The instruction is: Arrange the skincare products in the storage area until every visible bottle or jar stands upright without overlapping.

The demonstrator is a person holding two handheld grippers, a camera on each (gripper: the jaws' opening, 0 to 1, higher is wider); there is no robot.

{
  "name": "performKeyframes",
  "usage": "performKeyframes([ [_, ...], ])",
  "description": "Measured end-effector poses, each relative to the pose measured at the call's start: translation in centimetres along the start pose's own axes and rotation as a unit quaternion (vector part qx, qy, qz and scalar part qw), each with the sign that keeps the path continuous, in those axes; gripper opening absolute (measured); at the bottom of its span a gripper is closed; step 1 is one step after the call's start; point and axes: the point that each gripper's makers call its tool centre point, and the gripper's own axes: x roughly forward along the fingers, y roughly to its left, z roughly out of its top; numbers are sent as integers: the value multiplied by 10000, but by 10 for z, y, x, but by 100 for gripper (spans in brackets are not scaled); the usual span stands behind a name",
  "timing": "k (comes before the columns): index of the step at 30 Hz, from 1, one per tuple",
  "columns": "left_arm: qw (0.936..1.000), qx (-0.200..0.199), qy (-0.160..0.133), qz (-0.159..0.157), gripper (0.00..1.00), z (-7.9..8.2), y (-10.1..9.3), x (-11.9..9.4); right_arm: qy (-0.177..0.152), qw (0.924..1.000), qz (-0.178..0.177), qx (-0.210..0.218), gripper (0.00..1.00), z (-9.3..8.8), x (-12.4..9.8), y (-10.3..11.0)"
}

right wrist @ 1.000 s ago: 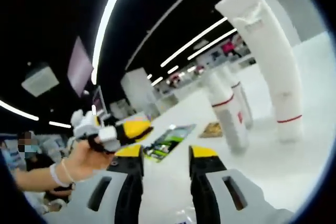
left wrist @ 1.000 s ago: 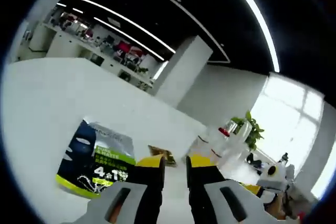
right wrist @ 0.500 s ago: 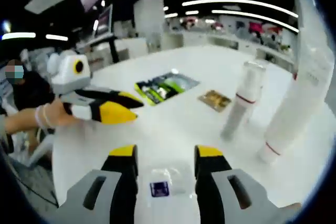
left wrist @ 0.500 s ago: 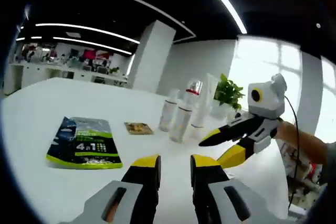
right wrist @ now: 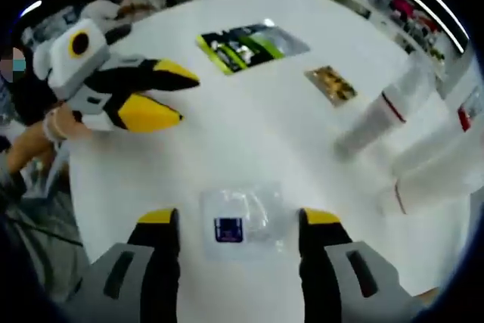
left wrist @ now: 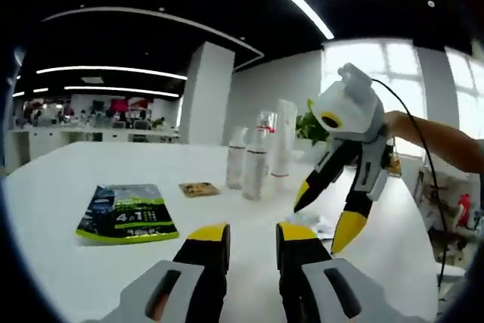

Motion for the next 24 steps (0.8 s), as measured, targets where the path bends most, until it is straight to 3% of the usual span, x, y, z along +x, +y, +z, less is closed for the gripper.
performKeyframes([
  [4, 9999, 93, -33, 54, 25, 1, 1, -1, 257, 9997, 24, -44, 59, 1, 1, 2],
  [7, 9999, 112, -76, -12, 24, 2, -3, -2, 338, 9994, 51, -63, 40, 2, -2, 5],
  [11, 9996, -13, -159, -249, 24, 6, -11, -2, 328, 9994, 64, -93, 39, 4, -3, 6],
  [14, 9993, -86, -214, -302, 24, 8, -11, -3, 121, 9998, 64, -126, 39, 9, -7, 7],
  [17, 9979, -343, -444, -309, 25, 16, -7, -6, -651, 9979, 26, 39, 39, 36, -18, 6],
  [19, 9966, -507, -587, -288, 25, 21, -4, -9, -1290, 9915, -103, 153, 39, 57, -29, 1],
  [20, 9957, -592, -673, -247, 24, 24, -1, -10, -1418, 9896, -127, 214, 39, 61, -31, 0],
  [22, 9957, -545, -736, -138, 24, 27, 1, -13, -2218, 9734, -403, 414, 39, 82, -46, -10],
  [24, 9959, -403, -802, -93, 23, 29, 1, -14, -3354, 9363, -542, 888, 39, 104, -65, -17],
])
